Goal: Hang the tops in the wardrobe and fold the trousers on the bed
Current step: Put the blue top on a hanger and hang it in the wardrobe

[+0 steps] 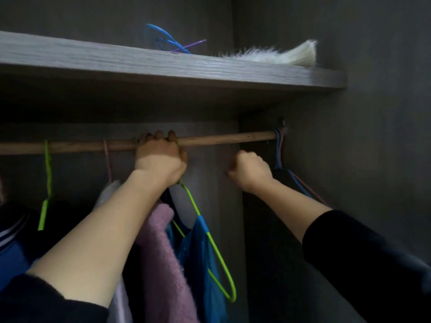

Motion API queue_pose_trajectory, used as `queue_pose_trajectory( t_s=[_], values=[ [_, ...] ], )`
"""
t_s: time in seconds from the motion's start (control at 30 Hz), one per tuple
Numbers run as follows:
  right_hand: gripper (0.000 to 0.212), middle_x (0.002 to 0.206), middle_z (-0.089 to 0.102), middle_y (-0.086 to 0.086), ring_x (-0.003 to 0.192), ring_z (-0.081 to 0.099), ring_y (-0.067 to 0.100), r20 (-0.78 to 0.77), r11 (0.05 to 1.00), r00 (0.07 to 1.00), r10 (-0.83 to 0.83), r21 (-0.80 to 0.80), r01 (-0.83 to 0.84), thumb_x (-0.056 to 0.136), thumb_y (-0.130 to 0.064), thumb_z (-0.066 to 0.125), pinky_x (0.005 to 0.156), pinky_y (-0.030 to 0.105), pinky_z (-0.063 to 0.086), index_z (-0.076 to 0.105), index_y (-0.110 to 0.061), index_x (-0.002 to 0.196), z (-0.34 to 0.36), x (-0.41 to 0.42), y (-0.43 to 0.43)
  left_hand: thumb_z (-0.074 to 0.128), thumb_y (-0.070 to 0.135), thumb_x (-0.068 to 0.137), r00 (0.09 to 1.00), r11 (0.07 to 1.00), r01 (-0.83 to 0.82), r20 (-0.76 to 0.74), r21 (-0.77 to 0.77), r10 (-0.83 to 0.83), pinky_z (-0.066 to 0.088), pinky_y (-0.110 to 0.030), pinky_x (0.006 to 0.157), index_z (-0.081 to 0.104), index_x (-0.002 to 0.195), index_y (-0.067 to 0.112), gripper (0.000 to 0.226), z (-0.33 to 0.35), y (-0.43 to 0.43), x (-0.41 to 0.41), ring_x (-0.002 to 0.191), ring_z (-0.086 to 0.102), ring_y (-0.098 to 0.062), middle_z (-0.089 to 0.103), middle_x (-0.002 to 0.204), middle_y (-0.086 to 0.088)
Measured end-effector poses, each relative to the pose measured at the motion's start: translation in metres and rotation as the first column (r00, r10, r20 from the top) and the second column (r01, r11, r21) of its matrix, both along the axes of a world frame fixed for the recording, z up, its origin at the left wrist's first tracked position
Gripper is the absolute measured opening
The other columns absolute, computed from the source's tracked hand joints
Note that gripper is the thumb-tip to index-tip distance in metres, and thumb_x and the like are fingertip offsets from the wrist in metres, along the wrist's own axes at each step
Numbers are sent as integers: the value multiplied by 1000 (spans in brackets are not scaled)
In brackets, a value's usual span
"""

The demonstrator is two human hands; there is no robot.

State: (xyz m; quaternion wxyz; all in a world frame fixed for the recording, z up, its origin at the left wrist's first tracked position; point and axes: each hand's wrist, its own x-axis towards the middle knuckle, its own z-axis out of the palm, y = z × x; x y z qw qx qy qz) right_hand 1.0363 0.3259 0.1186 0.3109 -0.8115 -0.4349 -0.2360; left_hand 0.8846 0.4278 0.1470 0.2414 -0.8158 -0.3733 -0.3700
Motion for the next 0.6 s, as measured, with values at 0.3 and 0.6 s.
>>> queue_pose_trajectory(
  t_s=[0.3,0.6],
  values=[
    [30,126,54,13,115,49,28,449,807,801,-395,-247,536,96,-8,45,70,34,40,57,-11,124,-16,50,-43,41,33,94,999,1000,-4,48,12,4,29,-43,103,37,137,3,53,-11,17,10,121,42,-43,48,127,-28],
    [31,124,55,16,111,54,32,204,887,913,-353,-238,396,93,-8,51,76,37,46,55,-7,123,-4,40,-44,42,33,94,998,1000,22,60,8,-22,29,-43,103,33,142,6,56,-12,22,9,123,40,-44,46,130,-30]
  ],
)
